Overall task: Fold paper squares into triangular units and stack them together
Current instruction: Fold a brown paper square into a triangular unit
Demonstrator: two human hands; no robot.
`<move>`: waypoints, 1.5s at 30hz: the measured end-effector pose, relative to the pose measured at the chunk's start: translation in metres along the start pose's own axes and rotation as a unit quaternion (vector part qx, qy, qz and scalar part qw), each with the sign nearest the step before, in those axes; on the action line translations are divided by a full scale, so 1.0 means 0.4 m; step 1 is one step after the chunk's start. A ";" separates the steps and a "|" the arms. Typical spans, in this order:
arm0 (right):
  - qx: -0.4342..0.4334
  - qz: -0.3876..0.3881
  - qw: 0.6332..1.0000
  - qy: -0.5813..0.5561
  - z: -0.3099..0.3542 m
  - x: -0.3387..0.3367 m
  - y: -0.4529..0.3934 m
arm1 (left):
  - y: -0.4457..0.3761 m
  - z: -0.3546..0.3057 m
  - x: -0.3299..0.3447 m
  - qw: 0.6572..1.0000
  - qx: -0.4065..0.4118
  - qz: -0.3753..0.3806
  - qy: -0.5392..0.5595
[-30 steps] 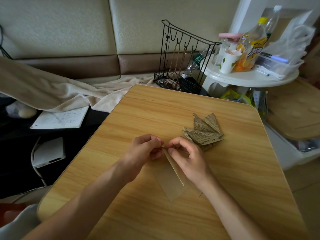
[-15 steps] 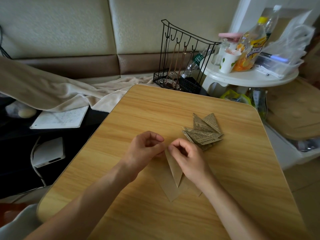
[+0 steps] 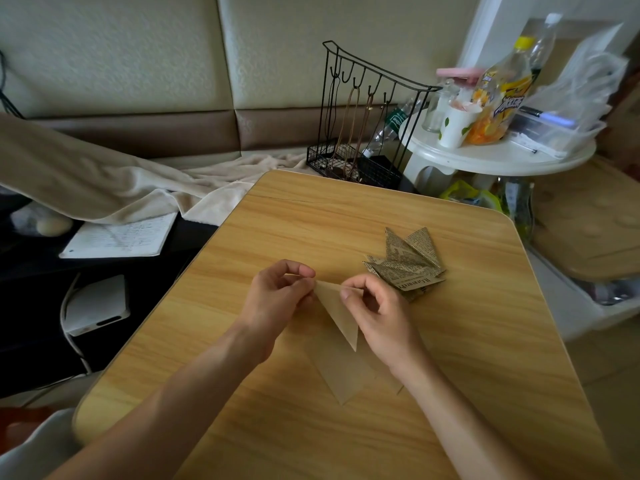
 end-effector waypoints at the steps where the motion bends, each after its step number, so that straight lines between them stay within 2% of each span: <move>1: 0.007 0.008 1.000 -0.009 -0.002 0.002 -0.001 | 0.000 0.000 0.000 1.000 0.003 0.001 0.004; 9: 0.007 -0.019 1.000 0.012 0.004 -0.003 -0.002 | 0.011 0.002 0.013 0.997 0.013 0.065 -0.036; 15: 0.019 -0.018 1.000 0.015 0.008 -0.004 -0.001 | 0.002 0.007 0.010 0.997 0.029 0.039 -0.055; 20: -0.051 -0.004 0.999 -0.009 0.026 0.000 0.006 | 0.003 0.006 0.006 0.998 0.029 0.024 -0.054; 23: -0.088 0.000 0.995 0.042 0.025 -0.001 0.005 | 0.005 0.003 0.006 0.999 0.026 0.027 -0.036; 29: -0.052 0.000 0.997 0.048 0.013 0.001 0.002 | 0.004 0.001 0.009 0.999 0.023 0.029 -0.007; 34: 0.005 0.011 1.000 0.000 0.006 0.004 0.003 | 0.002 0.005 0.010 0.999 0.006 0.034 0.016; 45: 0.030 0.015 0.999 -0.040 -0.002 0.005 0.003 | -0.002 0.010 0.014 0.999 -0.022 0.022 0.042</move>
Point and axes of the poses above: each hand's wrist, its own y-axis away from the middle knuckle, its own x-axis out of the palm, z = x × y, the point moved 3 cm from there along -y, towards the middle knuckle, and after that the axes turned 1 degree about -x, right-handed, at the moved point
